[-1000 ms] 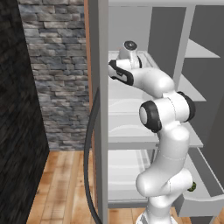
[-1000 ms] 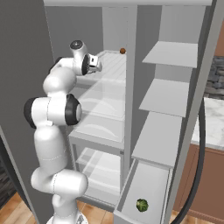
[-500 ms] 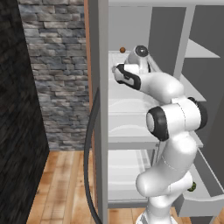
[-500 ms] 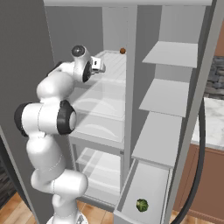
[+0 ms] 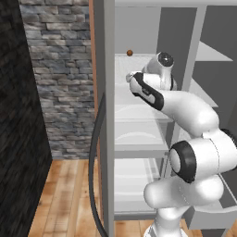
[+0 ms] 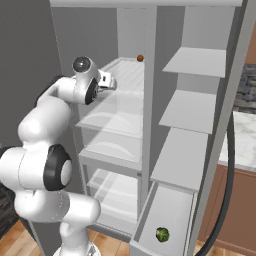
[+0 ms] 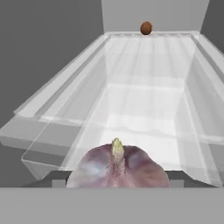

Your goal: Take the garlic and broccoli from the fridge shelf and place them in the freezer drawer to begin freezing them.

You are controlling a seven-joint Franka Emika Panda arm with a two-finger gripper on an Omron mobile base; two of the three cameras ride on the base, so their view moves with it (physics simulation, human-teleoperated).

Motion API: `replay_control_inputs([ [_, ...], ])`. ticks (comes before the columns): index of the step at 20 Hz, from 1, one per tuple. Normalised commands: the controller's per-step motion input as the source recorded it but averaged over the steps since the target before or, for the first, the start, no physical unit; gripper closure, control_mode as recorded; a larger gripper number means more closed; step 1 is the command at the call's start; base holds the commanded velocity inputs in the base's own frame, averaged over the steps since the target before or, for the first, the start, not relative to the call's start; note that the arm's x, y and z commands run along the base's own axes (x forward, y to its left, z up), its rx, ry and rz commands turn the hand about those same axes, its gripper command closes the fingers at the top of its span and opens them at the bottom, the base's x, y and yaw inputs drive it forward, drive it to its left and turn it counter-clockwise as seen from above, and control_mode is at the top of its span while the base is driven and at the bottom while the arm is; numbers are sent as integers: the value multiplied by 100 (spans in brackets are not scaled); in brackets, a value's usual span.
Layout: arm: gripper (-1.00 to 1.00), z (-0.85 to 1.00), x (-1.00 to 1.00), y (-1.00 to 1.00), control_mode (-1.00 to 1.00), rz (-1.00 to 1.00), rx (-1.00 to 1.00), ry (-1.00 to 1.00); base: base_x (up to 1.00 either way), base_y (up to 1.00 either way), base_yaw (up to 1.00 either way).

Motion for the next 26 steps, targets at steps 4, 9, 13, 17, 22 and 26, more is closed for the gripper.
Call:
replay_control_inputs([
  [4,100,4,-100,-3,-100,0,1,0,0,0,0],
  [9,100,0,-100,-1,-100,-3,0,0,0,0,0],
  [13,100,0,-100,-1,-100,-6,0,0,0,0,0],
  [17,100,-4,-98,0,-100,-6,0,5,0,0,0],
  [22,100,-6,-61,0,-100,-3,0,14,0,0,0],
  [26,100,-17,-44,0,-100,-1,0,15,0,0,0],
])
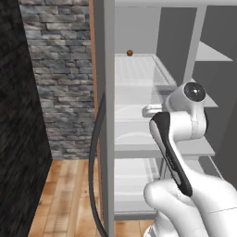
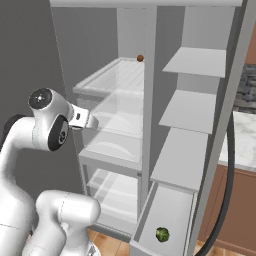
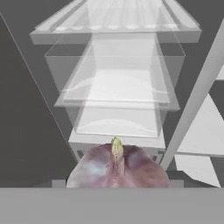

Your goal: Take the garlic and broccoli from the fridge shelf and place them in the freezer drawer to begin freezing them.

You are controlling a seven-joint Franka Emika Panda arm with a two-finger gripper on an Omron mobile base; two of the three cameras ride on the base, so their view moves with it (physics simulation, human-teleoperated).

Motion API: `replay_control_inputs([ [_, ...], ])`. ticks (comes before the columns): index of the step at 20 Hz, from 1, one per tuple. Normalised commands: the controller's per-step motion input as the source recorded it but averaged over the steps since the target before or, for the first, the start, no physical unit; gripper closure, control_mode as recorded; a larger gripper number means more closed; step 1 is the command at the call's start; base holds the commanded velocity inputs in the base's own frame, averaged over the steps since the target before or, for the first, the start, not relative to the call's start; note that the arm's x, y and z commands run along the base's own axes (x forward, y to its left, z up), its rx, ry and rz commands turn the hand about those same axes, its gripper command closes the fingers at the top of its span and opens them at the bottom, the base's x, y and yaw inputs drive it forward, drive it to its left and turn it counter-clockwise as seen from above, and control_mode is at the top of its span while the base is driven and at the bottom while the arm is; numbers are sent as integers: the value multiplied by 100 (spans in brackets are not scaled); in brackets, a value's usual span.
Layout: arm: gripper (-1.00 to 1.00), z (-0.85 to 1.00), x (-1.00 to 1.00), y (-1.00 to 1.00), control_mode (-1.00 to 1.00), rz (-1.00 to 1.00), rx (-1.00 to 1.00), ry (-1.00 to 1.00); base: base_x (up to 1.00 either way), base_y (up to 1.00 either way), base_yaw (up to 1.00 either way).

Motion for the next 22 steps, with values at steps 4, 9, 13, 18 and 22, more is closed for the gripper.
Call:
replay_control_inputs([
  [4,100,-25,-55,0,-100,0,0,2,0,0,0],
  [9,100,-1,-12,0,100,-1,1,0,-56,0,-21],
  [13,100,0,0,0,100,0,0,0,-69,0,-35],
  [18,100,0,0,0,100,0,0,0,-15,-36,-33],
  [22,100,0,0,0,100,0,0,0,0,-51,-28],
])
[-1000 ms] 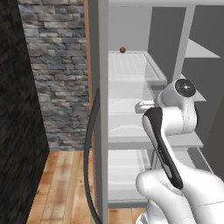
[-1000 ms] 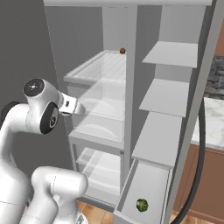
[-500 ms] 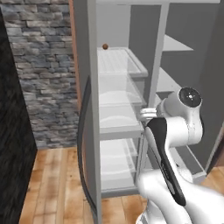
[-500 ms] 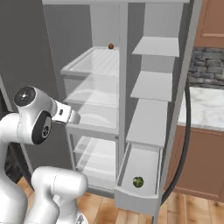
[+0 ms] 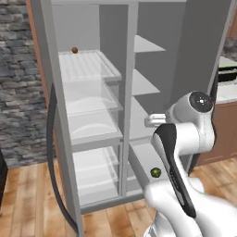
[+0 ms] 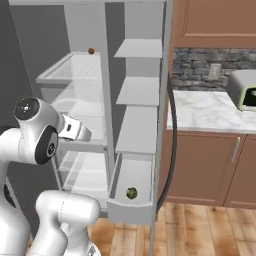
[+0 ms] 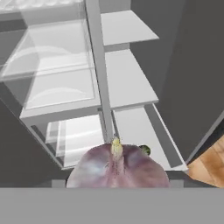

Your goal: Take the garlic and broccoli from the fridge shelf and place them in the freezer drawer to begin freezing them.

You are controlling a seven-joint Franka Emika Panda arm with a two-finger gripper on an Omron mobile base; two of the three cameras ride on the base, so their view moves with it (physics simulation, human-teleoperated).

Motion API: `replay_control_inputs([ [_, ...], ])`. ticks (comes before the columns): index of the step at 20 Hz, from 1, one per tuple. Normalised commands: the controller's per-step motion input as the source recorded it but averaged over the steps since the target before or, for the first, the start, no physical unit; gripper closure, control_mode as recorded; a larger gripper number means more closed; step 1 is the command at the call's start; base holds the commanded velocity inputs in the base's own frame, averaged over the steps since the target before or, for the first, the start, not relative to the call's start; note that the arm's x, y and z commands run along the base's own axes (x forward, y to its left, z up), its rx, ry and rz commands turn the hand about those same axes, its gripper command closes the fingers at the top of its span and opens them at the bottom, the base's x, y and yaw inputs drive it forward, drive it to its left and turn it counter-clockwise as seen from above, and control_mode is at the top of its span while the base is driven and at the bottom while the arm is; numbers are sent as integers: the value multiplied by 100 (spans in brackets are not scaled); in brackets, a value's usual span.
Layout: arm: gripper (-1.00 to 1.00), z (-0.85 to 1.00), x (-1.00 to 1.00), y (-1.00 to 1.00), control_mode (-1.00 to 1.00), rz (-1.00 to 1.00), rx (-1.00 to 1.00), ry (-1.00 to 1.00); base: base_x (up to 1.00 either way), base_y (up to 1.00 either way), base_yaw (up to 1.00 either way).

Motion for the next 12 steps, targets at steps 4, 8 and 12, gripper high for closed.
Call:
replay_control_inputs([
  [4,100,0,0,0,100,0,0,0,6,-10,-18],
  [8,100,-13,9,-1,-100,-1,0,6,2,0,-7],
  [12,100,-61,84,-28,-100,-3,0,38,0,0,0],
])
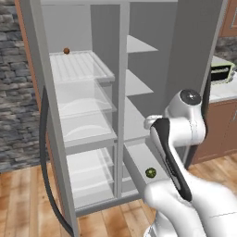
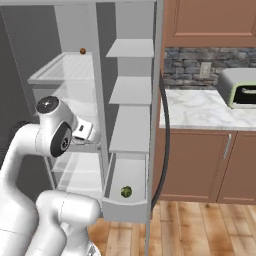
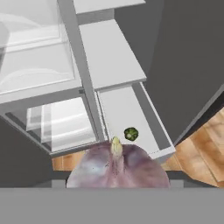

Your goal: Take the garlic and broccoli from the fridge shelf and place them in the freezer drawer to begin freezing them.

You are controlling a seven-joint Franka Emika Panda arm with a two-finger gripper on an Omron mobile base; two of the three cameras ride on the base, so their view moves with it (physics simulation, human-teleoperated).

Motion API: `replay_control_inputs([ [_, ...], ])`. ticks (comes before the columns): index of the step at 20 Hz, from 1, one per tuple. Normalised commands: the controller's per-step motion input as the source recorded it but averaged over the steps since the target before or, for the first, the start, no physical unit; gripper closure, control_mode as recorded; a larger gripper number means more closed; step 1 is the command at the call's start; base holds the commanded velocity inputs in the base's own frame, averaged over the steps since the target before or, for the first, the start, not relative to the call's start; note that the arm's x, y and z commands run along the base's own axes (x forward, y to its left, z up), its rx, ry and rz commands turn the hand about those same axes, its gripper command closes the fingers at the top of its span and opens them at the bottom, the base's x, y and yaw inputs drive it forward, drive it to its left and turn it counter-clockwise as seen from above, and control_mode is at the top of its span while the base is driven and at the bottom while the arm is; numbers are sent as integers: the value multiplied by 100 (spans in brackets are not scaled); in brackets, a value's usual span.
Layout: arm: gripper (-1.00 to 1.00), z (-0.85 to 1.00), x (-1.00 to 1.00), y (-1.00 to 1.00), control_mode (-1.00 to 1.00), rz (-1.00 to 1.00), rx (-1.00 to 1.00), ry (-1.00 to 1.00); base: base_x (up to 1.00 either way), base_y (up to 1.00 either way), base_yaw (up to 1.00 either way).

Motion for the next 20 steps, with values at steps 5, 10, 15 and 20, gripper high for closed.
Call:
replay_control_inputs([
  [5,100,-67,74,-38,-100,0,0,33,0,0,0],
  [10,100,-85,48,-35,-100,0,0,25,0,0,0],
  [15,100,-86,44,-3,-100,0,0,21,0,0,0],
  [20,100,-87,24,0,-100,0,-1,9,0,0,0],
])
